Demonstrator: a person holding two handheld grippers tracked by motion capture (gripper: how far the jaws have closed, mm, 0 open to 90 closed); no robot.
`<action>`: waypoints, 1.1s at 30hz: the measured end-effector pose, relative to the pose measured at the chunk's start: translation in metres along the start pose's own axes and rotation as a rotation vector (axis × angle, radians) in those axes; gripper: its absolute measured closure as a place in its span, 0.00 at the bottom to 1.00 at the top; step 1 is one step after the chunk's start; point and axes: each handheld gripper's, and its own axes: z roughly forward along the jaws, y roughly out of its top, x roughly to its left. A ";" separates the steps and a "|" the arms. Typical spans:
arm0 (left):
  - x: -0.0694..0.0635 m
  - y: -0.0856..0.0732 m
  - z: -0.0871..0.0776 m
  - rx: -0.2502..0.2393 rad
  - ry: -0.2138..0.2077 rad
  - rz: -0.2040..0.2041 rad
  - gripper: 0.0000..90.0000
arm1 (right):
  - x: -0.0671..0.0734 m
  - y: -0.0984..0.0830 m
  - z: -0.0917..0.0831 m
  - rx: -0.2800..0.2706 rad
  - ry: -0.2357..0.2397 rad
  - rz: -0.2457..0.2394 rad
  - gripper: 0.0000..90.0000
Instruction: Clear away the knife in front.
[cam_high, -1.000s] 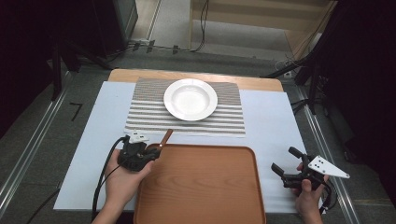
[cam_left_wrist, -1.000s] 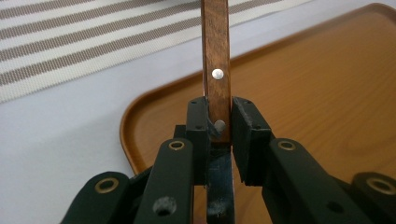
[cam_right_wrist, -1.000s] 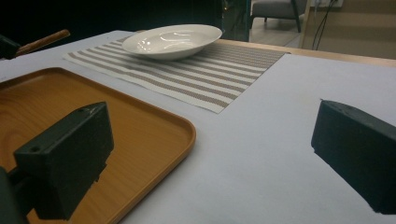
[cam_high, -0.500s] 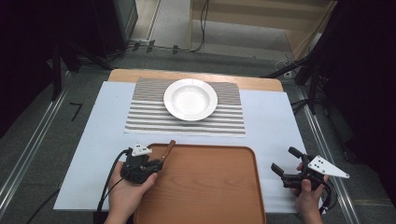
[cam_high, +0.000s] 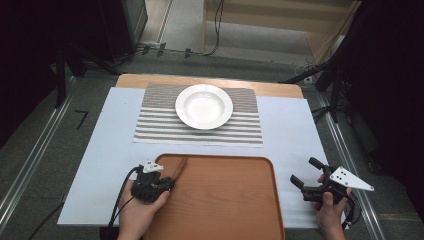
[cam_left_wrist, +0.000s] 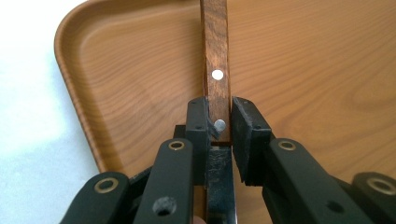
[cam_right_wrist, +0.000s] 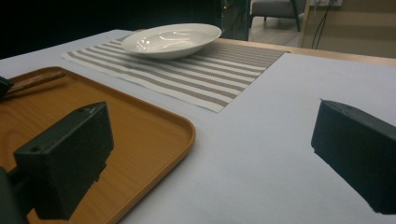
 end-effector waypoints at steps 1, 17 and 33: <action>0.001 -0.001 0.001 0.004 0.004 -0.001 0.86 | 0.000 0.000 0.000 0.000 0.001 -0.002 0.00; -0.008 0.010 0.001 -0.063 -0.089 0.105 0.96 | 0.000 0.000 0.000 0.000 0.000 0.000 0.00; -0.001 0.007 0.013 0.003 -0.039 0.137 1.00 | 0.000 0.000 0.000 0.003 -0.002 -0.003 0.00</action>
